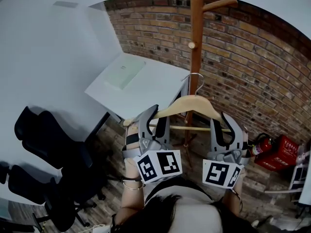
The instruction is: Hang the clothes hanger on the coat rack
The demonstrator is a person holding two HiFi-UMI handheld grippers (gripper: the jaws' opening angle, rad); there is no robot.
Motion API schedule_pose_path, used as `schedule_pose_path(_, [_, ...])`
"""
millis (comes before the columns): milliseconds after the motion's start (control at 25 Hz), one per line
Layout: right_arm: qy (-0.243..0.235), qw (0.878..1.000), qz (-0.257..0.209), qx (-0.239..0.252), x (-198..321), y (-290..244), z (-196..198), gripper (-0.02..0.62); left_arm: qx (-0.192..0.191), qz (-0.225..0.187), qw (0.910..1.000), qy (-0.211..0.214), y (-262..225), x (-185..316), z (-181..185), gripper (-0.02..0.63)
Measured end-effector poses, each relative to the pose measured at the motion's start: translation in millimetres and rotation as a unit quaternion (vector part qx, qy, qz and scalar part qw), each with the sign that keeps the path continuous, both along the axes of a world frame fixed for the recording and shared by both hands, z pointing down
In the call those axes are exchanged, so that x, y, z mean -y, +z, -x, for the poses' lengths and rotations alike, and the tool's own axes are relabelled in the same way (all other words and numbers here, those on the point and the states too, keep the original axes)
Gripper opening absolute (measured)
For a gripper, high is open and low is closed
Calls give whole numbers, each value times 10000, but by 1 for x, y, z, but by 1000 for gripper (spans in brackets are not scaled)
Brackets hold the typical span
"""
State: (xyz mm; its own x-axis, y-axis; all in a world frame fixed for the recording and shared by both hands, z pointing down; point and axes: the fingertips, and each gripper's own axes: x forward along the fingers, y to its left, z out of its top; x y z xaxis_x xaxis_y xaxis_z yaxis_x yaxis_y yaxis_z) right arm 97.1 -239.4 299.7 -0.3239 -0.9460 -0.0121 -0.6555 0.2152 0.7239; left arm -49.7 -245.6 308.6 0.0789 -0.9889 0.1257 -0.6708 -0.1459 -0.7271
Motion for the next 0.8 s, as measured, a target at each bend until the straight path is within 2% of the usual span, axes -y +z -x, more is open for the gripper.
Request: schedule_pose_path(800, [291, 9995, -60, 56, 45, -14, 17, 118, 0, -106, 9994, 335, -17, 54, 16, 132])
